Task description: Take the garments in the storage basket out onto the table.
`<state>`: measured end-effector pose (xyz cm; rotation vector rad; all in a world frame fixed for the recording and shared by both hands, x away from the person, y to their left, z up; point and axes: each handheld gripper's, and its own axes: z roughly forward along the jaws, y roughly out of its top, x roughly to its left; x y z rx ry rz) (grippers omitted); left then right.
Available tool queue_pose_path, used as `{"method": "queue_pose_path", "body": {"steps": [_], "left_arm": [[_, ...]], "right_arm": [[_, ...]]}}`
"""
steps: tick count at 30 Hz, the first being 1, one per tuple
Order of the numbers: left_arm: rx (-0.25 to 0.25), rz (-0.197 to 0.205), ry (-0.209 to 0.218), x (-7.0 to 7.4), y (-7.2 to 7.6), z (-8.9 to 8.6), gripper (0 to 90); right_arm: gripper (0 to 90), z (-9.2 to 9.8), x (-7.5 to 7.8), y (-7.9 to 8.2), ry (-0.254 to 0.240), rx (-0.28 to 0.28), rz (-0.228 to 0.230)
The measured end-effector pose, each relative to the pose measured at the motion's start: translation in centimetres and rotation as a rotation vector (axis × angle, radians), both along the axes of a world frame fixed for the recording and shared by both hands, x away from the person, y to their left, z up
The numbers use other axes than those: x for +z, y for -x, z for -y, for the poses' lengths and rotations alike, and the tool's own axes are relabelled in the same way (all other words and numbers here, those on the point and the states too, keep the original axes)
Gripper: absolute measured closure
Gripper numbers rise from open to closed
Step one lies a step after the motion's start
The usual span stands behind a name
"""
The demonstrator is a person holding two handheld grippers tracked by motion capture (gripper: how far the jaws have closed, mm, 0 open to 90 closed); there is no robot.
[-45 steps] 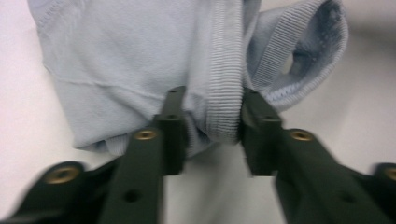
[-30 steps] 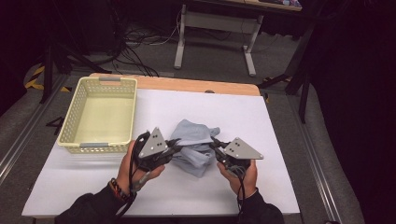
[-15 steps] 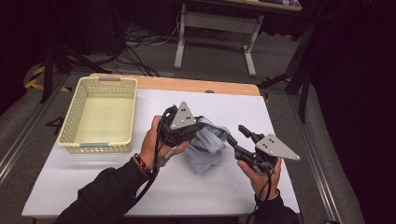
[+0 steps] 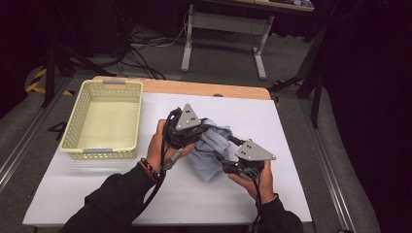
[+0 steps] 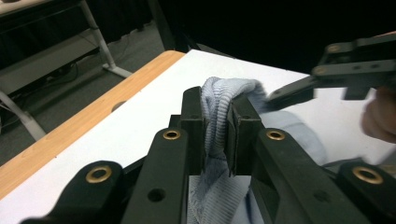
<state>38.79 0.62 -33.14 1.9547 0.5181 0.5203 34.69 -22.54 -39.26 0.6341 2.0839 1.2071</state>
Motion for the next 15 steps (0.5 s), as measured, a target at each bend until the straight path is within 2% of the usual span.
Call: {"method": "queue_pose_path", "body": {"steps": [1, 2, 3, 4, 5, 6, 8, 9, 10, 11, 12, 13, 14, 15], "left_arm": [[0.0, 0.0, 0.0, 0.0, 0.0, 0.0, 78.9], [0.003, 0.0, 0.004, -0.1, -0.1, -0.1, 78.9], [0.009, -0.002, 0.009, -0.2, -0.3, -0.2, 75.6], [0.021, -0.003, 0.021, -0.1, -0.5, -0.5, 66.4], [0.021, -0.003, 0.021, -0.1, -0.5, -0.5, 64.0], [0.023, 0.003, 0.036, 0.0, -0.5, -0.9, 64.0], [0.045, 0.014, 0.055, 0.3, -0.2, -1.8, 47.4], [0.045, 0.032, 0.065, 0.3, 0.1, -2.1, 43.6], [0.045, 0.032, 0.065, 0.3, 0.1, -2.1, 39.3], [0.042, 0.04, 0.077, 0.3, 0.4, -2.4, 39.3], [0.057, 0.053, 0.077, 0.0, 1.1, -2.8, 31.3], [0.057, 0.053, 0.077, 0.0, 1.1, -2.8, 30.0], [0.06, 0.08, 0.055, -0.6, 2.1, -3.0, 28.0], [0.06, 0.08, 0.055, -0.6, 2.1, -3.0, 26.5]], "right_arm": [[39.9, 0.0, 0.0, 0.0, 0.0, 0.0, 0.0], [46.7, 0.0, -0.1, -0.2, 0.004, 0.007, 0.002], [52.7, 0.0, -0.2, -0.6, 0.001, 0.011, 0.003], [65.1, 0.0, -0.2, -1.1, -0.004, 0.014, 0.011], [67.9, 0.0, -0.1, -1.3, -0.001, 0.015, 0.013], [67.9, 0.0, -0.1, -1.3, -0.001, 0.015, 0.013], [73.9, -0.4, 0.5, -2.4, 0.009, 0.014, 0.022], [75.1, -0.5, 0.7, -2.7, 0.01, 0.013, 0.02], [76.2, -0.6, 0.9, -3.2, 0.01, 0.011, 0.015], [76.2, -0.6, 0.9, -3.2, 0.01, 0.011, 0.015], [76.3, -0.9, 1.3, -4.2, 0.016, 0.002, -0.008], [76.3, -0.9, 1.3, -4.2, 0.016, 0.002, -0.008], [76.4, -1.3, 1.5, -5.1, 0.013, -0.019, -0.029], [76.4, -1.3, 1.5, -5.1, 0.013, -0.019, -0.029]]}}
